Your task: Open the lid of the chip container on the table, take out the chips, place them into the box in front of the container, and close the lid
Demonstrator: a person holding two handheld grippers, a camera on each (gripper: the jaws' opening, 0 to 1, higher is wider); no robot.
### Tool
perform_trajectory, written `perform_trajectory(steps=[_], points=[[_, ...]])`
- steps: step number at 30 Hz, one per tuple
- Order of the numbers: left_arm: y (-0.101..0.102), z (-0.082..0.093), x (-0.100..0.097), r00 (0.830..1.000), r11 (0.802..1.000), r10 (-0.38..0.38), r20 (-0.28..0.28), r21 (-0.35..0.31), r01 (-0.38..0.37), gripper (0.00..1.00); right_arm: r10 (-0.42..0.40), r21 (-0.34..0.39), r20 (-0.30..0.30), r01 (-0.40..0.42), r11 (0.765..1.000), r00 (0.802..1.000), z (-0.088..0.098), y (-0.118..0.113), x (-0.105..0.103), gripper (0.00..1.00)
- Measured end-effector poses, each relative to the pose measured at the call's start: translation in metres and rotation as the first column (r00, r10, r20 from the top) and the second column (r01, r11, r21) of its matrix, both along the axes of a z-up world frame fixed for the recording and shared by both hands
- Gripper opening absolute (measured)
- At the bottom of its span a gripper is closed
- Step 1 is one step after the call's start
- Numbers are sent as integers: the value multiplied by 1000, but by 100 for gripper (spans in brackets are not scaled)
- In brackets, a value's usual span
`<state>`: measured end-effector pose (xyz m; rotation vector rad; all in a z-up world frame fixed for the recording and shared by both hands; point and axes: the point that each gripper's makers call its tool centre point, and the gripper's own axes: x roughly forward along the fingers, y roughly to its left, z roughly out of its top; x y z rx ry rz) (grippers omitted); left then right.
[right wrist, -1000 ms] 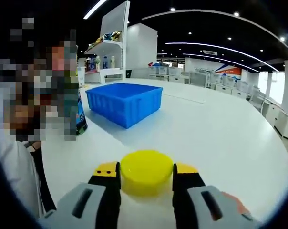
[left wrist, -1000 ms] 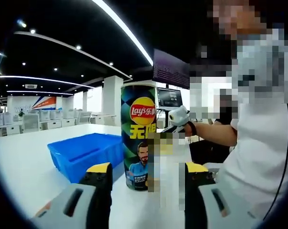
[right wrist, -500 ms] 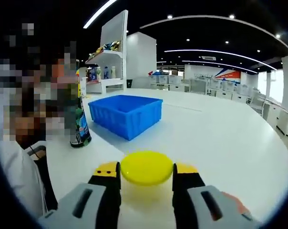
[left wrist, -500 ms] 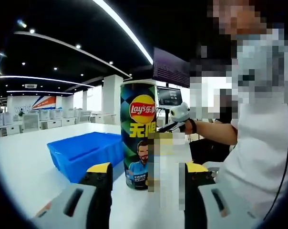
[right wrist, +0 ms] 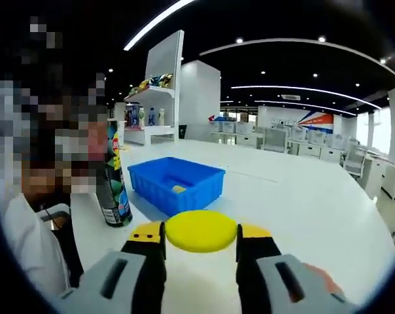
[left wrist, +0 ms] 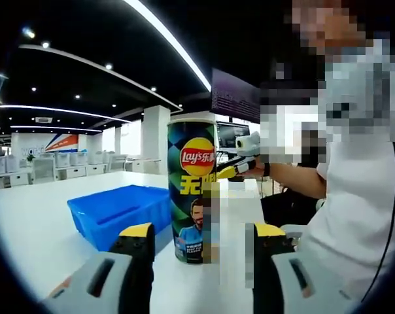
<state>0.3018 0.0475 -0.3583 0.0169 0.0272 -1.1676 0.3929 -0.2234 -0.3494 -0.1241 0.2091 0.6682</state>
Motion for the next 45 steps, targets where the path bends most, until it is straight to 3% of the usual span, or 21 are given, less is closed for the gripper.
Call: perform_trajectory(steps=[2, 3, 4, 5, 7, 9, 13, 21, 45], points=[[0, 0, 0, 1000, 1000, 0, -1, -2, 0, 59, 7, -3, 8, -7, 1000, 1000, 6, 2, 1, 40], [0, 0, 1, 1000, 1000, 0, -1, -2, 0, 59, 9, -8, 10, -9, 1000, 1000, 8, 3, 2, 16], [1, -1, 1, 1000, 1000, 1, -1, -1, -1, 59, -35, -29, 13, 36, 999, 999, 7, -6, 7, 6], [1, -1, 1, 1000, 1000, 1, -1, -1, -1, 59, -64, 17, -11, 64, 998, 998, 6, -11, 13, 2], [1, -2, 1, 1000, 1000, 0, -3, -4, 0, 59, 3, -68, 11, -2, 998, 1000, -5, -7, 8, 2], [2, -2, 1, 1000, 1000, 1, -4, -3, -1, 59, -20, -101, 8, 20, 995, 1000, -17, -10, 12, 5], [7, -2, 2, 1000, 1000, 8, -7, -2, -8, 59, -4, -62, -27, 3, 998, 1000, -29, -10, 8, 15], [4, -2, 4, 1000, 1000, 8, -5, 7, -8, 59, -27, -47, -37, 26, 999, 999, -31, -16, 11, 13], [1, -1, 3, 1000, 1000, 5, -4, 8, -5, 59, -4, -96, -50, 0, 995, 999, -43, -9, 8, 20]])
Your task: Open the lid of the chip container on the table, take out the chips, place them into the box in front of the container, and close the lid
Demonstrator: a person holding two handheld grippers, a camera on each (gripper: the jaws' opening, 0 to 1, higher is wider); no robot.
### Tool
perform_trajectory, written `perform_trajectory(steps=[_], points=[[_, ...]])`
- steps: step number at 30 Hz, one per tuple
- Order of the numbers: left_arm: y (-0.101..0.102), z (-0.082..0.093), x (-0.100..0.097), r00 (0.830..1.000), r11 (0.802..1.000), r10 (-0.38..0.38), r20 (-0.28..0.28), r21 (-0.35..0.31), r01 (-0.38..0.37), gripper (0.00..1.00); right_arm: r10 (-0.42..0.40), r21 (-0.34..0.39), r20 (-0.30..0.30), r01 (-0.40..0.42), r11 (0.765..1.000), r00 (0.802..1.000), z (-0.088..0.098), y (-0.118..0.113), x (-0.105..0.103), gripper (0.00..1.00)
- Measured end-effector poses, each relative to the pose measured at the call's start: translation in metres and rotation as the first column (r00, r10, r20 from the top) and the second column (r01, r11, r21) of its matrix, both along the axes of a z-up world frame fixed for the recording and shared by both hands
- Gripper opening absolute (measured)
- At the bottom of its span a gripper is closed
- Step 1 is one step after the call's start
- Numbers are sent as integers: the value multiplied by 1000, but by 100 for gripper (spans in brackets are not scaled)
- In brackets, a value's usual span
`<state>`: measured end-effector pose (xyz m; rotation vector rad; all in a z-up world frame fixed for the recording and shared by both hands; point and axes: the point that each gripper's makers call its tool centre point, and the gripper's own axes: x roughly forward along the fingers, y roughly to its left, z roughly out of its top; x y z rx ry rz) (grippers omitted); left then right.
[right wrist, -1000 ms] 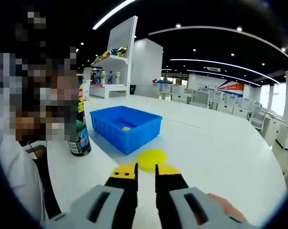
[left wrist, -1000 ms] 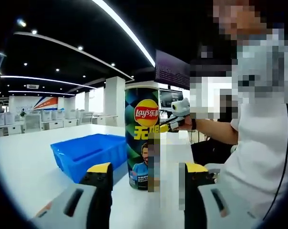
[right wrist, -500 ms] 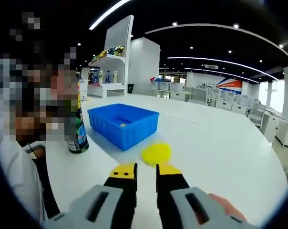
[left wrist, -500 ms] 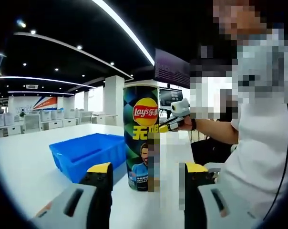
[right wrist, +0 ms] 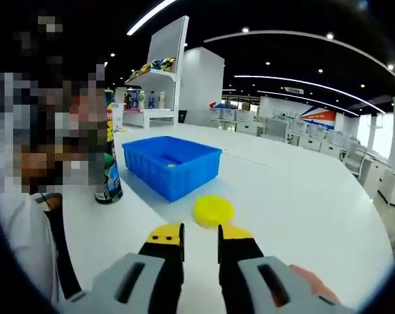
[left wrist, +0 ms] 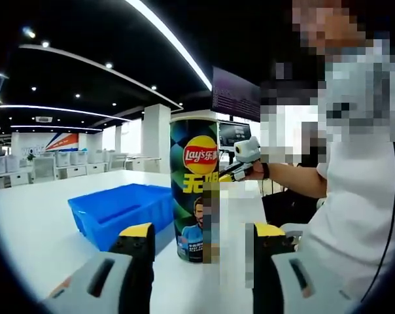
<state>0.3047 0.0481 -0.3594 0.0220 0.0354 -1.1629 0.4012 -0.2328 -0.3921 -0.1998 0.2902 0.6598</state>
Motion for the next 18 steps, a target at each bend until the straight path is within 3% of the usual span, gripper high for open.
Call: perform_trajectory(steps=[18], points=[[2, 0, 1, 1000, 1000, 2, 0, 2, -2, 59, 3, -11, -9, -4, 1000, 1000, -5, 1, 2, 23]])
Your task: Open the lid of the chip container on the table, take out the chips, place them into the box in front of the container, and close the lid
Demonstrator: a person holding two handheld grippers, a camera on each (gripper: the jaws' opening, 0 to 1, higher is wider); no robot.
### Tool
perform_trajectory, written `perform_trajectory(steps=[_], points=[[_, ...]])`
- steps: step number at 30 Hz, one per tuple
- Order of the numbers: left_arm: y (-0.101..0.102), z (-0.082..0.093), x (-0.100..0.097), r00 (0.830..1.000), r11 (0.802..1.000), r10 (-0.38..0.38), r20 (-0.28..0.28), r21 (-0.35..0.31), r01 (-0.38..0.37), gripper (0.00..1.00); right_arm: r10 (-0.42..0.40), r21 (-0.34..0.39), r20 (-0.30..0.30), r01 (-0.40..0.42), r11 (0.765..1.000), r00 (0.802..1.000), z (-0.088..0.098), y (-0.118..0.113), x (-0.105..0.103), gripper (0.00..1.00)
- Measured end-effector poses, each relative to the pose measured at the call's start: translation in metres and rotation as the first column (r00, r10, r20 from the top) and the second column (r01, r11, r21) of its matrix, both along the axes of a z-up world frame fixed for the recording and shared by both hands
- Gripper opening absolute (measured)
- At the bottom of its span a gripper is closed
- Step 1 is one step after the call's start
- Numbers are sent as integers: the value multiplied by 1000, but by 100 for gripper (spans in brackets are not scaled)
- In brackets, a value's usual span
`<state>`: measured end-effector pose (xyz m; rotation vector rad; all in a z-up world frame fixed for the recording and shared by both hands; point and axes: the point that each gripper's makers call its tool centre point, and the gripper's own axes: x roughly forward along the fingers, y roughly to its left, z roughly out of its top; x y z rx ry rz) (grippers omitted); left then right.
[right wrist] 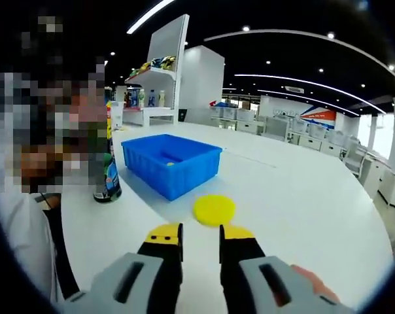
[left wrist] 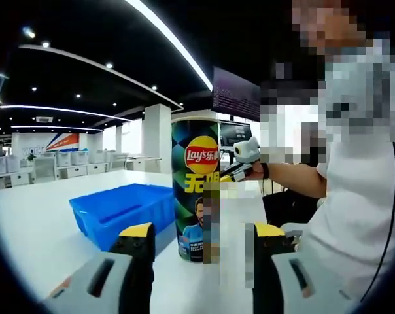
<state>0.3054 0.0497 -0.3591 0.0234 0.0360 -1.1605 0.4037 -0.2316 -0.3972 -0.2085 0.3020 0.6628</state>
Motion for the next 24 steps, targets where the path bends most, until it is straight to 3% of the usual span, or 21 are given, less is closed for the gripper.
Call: perform_trajectory(steps=[14, 24], points=[[3, -4, 1, 1000, 1000, 3, -6, -4, -3, 59, -4, -33, -10, 4, 999, 1000, -13, -1, 6, 35], [3, -5, 0, 1000, 1000, 7, -8, -8, -7, 59, -6, -26, 2, 7, 1000, 1000, -13, 10, 24, 44]])
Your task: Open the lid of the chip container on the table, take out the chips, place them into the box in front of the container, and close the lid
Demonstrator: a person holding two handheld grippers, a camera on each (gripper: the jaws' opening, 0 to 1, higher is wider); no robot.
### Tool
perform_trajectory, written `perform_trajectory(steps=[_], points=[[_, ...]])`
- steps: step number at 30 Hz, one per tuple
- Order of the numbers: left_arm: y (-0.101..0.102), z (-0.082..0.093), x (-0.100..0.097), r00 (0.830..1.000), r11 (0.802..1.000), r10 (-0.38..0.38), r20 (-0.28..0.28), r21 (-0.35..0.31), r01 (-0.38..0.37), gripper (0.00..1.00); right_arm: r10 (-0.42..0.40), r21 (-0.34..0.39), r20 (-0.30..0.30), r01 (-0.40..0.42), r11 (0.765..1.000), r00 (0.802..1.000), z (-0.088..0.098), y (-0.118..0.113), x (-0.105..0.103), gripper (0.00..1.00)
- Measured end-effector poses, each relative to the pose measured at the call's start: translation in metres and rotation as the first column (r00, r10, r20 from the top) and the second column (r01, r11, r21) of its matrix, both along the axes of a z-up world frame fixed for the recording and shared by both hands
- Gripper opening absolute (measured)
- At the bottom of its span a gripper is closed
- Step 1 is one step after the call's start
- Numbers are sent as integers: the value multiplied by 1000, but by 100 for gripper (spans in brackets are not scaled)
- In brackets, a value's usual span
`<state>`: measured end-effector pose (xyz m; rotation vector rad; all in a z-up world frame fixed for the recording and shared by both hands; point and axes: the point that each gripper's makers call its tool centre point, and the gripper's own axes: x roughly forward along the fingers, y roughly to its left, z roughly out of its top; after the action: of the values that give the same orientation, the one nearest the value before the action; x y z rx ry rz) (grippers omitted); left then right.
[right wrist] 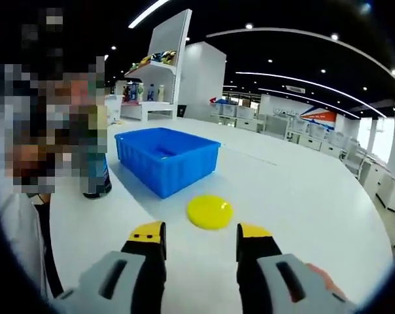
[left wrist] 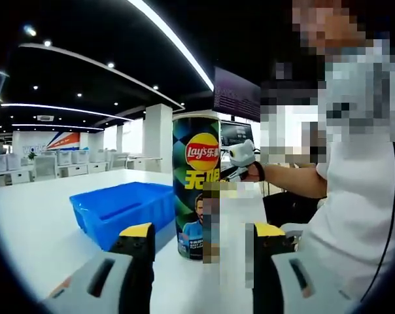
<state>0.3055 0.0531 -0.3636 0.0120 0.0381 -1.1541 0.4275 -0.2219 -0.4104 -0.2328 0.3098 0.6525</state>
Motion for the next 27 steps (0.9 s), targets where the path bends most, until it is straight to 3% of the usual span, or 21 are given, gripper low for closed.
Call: perform_trajectory(steps=[19, 27], points=[[4, -1, 0, 1000, 1000, 9, -4, -20, -9, 59, 2, -8, 21, -2, 1000, 1000, -9, 20, 26, 52], [6, 0, 0, 1000, 1000, 15, -4, -23, -15, 59, -8, -28, 12, 8, 1000, 1000, -22, 25, 38, 55]])
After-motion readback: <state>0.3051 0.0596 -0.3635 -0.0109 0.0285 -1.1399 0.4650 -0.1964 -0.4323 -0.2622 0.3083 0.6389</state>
